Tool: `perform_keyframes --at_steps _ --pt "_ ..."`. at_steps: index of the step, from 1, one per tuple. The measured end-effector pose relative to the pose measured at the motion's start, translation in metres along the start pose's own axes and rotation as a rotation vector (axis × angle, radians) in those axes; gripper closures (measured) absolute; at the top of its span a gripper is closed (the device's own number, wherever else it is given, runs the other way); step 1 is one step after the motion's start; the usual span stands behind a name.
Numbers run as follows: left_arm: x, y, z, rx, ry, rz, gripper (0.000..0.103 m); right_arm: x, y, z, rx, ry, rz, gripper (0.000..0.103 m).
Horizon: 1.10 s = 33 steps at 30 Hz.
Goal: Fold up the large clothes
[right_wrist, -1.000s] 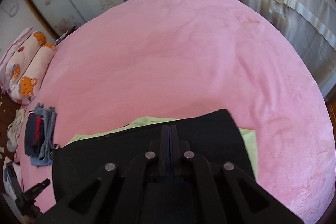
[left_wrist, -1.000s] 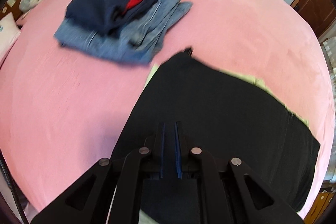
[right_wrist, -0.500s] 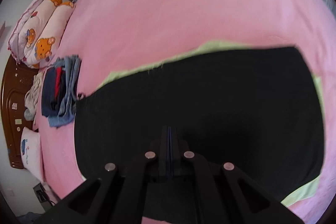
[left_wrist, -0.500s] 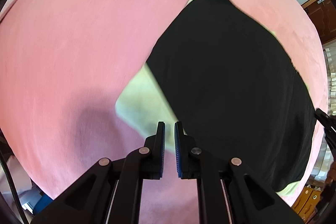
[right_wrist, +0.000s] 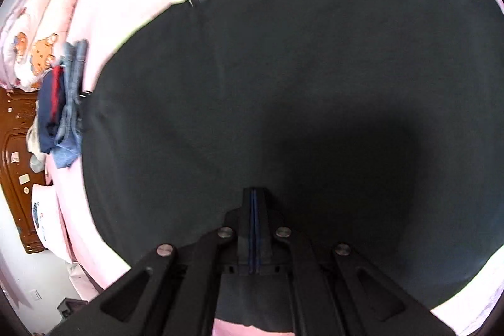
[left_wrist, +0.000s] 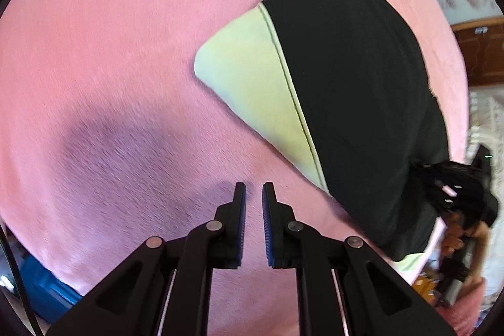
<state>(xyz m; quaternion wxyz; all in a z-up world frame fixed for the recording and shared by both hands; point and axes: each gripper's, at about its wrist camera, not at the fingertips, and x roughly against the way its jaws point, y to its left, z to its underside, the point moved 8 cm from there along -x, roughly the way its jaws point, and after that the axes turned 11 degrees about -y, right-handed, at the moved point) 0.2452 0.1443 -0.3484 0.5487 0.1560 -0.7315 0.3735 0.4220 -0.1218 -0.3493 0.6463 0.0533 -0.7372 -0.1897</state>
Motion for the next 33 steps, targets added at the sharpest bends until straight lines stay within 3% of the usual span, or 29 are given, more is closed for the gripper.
perform_keyframes --at_steps 6,11,18,25,30,33 --pt "-0.01 0.015 0.014 0.176 0.004 0.177 0.092 -0.011 0.0 0.001 0.009 0.022 0.009 0.103" --pt "-0.014 0.031 0.011 0.286 -0.046 0.321 0.091 -0.013 0.008 0.004 0.039 0.015 0.017 0.103" --pt "-0.028 0.043 -0.003 0.356 -0.095 0.407 0.085 -0.014 0.007 0.005 0.041 0.014 0.013 0.103" --pt "-0.028 0.038 -0.01 0.336 -0.078 0.493 0.082 -0.014 0.008 0.007 0.065 0.003 0.032 0.103" --pt "-0.021 0.04 -0.011 0.328 -0.074 0.563 0.06 -0.014 0.01 0.009 0.054 -0.009 0.03 0.103" --pt "-0.016 0.037 -0.015 0.383 -0.078 0.659 0.044 -0.013 0.009 0.01 0.046 -0.012 0.024 0.103"
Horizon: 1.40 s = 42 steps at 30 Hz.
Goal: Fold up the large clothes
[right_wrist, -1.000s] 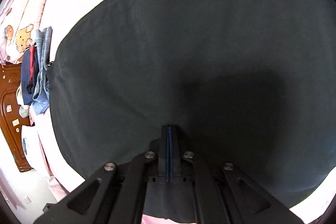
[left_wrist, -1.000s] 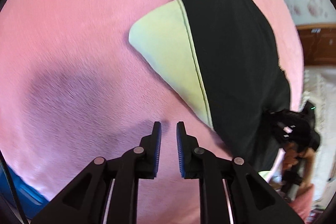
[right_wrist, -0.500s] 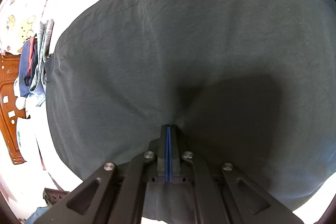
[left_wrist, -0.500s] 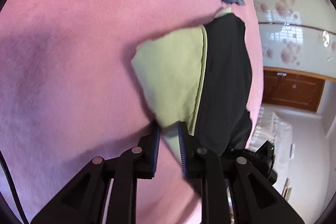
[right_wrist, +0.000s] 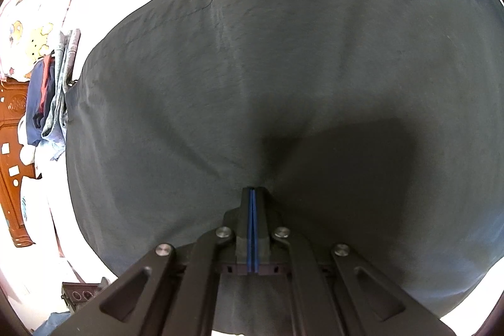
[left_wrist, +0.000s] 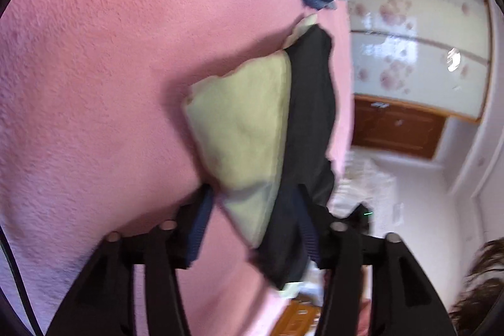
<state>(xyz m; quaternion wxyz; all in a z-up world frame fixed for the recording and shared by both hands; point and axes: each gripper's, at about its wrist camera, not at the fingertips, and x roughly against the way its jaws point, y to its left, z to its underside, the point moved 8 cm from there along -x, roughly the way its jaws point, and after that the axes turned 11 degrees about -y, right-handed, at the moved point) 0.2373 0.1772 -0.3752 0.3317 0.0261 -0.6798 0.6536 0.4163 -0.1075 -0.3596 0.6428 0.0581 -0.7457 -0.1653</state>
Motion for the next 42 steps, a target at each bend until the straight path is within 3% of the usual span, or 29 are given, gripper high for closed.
perform_keyframes --at_steps 10,18,19,22,24,27,30,35,42 --pt "-0.035 -0.016 -0.022 -0.122 -0.005 -0.054 0.04 0.002 -0.005 -0.001 -0.003 -0.001 -0.011 0.103" --pt "-0.065 -0.036 -0.021 -0.34 -0.055 -0.231 0.04 0.002 -0.003 0.0 0.017 -0.009 0.01 0.103" --pt "-0.065 -0.038 -0.02 -0.365 -0.07 -0.258 0.043 0.002 -0.003 0.0 0.012 -0.012 0.012 0.103" --pt "-0.065 -0.041 -0.02 -0.392 -0.118 -0.314 0.064 0.003 -0.003 0.001 -0.016 -0.026 0.013 0.103" --pt "-0.063 -0.044 -0.019 -0.347 -0.136 -0.287 0.086 0.003 -0.003 0.002 -0.028 -0.036 0.019 0.103" --pt "-0.063 -0.043 -0.021 -0.28 -0.145 -0.281 0.091 0.005 -0.005 0.003 -0.035 -0.048 0.035 0.103" --pt "-0.063 -0.05 -0.02 -0.294 -0.151 -0.313 0.092 0.006 -0.005 0.005 -0.022 -0.06 0.057 0.103" --pt "-0.055 -0.085 -0.007 -0.491 -0.167 -0.38 0.096 0.005 -0.006 0.006 -0.058 -0.07 0.039 0.103" --pt "-0.045 -0.158 0.026 -0.695 -0.174 -0.235 0.098 0.014 -0.022 0.01 -0.02 -0.088 -0.021 0.103"
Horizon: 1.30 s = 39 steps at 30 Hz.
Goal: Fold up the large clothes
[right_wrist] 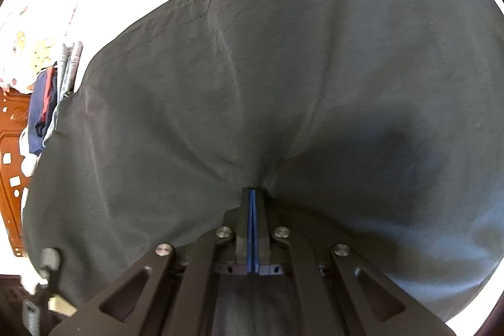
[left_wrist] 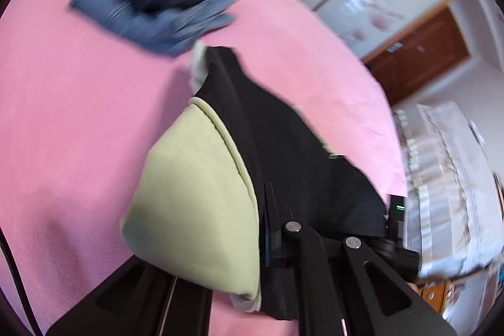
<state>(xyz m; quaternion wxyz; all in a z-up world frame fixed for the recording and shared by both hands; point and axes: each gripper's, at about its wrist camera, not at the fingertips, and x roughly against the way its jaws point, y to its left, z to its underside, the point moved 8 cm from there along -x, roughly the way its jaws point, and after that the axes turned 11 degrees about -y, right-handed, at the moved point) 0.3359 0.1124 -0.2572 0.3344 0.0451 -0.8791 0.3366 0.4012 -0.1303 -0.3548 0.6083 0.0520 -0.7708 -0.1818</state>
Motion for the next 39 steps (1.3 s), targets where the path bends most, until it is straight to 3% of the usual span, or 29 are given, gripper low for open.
perform_keyframes --at_steps 6,11,16,19,26,31,35,39 --pt "0.026 -0.069 0.002 -0.181 -0.078 0.061 0.098 0.005 -0.009 0.001 0.011 0.018 -0.079 0.103" --pt "0.039 -0.136 0.017 -0.275 -0.131 0.125 0.098 0.012 -0.021 0.003 0.05 0.065 -0.154 0.103" --pt "0.048 -0.212 0.057 -0.415 -0.137 0.194 0.098 0.021 -0.041 -0.002 0.064 0.109 -0.205 0.103" --pt "0.043 -0.253 0.084 -0.481 -0.116 0.212 0.098 0.04 -0.063 -0.012 0.069 0.082 -0.22 0.103" --pt "0.015 -0.318 0.168 -0.593 -0.011 0.257 0.098 0.12 -0.174 -0.061 0.013 -0.088 -0.235 0.103" --pt "-0.009 -0.326 0.229 -0.639 0.07 0.262 0.098 0.172 -0.287 -0.08 -0.116 -0.19 -0.208 0.103" --pt "-0.026 -0.32 0.28 -0.783 0.132 0.191 0.097 0.198 -0.351 -0.079 -0.155 -0.217 -0.159 0.103" --pt "-0.04 -0.309 0.316 -0.903 0.194 0.115 0.096 0.209 -0.376 -0.077 -0.138 -0.202 -0.16 0.103"
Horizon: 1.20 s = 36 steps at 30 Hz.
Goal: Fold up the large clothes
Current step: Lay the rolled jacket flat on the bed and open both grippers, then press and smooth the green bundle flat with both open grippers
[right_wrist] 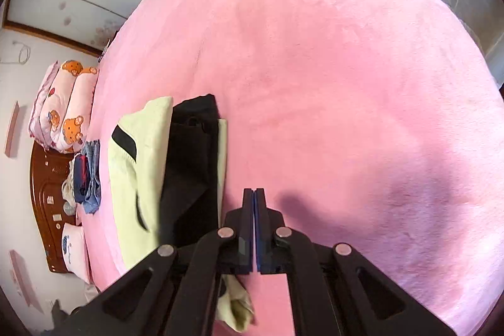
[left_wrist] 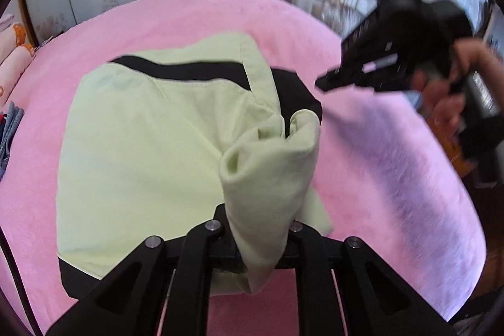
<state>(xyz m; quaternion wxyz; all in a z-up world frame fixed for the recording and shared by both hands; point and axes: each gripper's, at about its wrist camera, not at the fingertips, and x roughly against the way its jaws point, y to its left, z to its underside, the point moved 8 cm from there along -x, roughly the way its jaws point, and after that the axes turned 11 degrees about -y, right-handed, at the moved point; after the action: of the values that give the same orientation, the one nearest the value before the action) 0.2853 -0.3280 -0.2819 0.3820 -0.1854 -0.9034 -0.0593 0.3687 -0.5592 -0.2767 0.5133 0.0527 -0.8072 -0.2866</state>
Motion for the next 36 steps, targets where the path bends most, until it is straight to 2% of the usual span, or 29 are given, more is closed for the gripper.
perform_keyframes --at_steps 1,5,8,13,15,17,18,19,22,26,28,31,33,36 --pt "-0.005 -0.003 0.005 -0.017 0.026 -0.011 0.095 0.002 -0.002 0.002 0.002 0.006 -0.004 0.103" --pt "-0.014 -0.011 0.021 -0.057 0.112 0.007 0.078 0.005 0.005 0.01 -0.031 0.029 -0.052 0.103" --pt "-0.006 -0.02 0.021 -0.068 0.114 0.029 0.068 -0.009 0.028 0.019 -0.051 0.053 -0.094 0.1" --pt "0.019 -0.022 0.011 0.003 0.146 0.081 0.053 -0.03 0.083 0.034 -0.034 0.1 -0.131 0.1" --pt "0.032 -0.018 0.005 -0.001 0.143 0.078 0.04 -0.033 0.093 0.036 -0.022 0.115 -0.135 0.098" --pt "0.049 -0.008 -0.004 -0.012 0.119 0.061 0.034 -0.033 0.093 0.033 -0.021 0.136 -0.115 0.086" --pt "0.055 -0.002 -0.006 -0.014 0.111 0.049 0.032 -0.035 0.093 0.032 -0.029 0.144 -0.107 0.074" --pt "0.062 0.007 -0.009 -0.014 0.105 0.033 0.031 -0.036 0.093 0.029 -0.044 0.148 -0.101 0.064" --pt "0.069 0.031 -0.02 0.015 0.109 -0.011 0.029 -0.042 0.098 0.022 -0.086 0.139 -0.119 0.049" --pt "0.069 0.073 -0.024 0.124 0.142 -0.056 0.026 -0.05 0.092 0.013 -0.081 0.137 -0.085 0.048" --pt "0.066 0.096 -0.018 0.181 0.164 -0.077 0.023 -0.059 0.089 0.012 -0.095 0.167 -0.081 0.048" --pt "0.057 0.128 -0.016 0.234 0.201 -0.142 0.023 -0.076 0.087 0.015 -0.149 0.225 -0.109 0.048" --pt "0.048 0.147 -0.017 0.262 0.212 -0.183 0.023 -0.085 0.089 0.013 -0.195 0.233 -0.131 0.048" --pt "0.034 0.164 -0.015 0.302 0.237 -0.199 0.023 -0.095 0.098 0.01 -0.22 0.233 -0.147 0.049"
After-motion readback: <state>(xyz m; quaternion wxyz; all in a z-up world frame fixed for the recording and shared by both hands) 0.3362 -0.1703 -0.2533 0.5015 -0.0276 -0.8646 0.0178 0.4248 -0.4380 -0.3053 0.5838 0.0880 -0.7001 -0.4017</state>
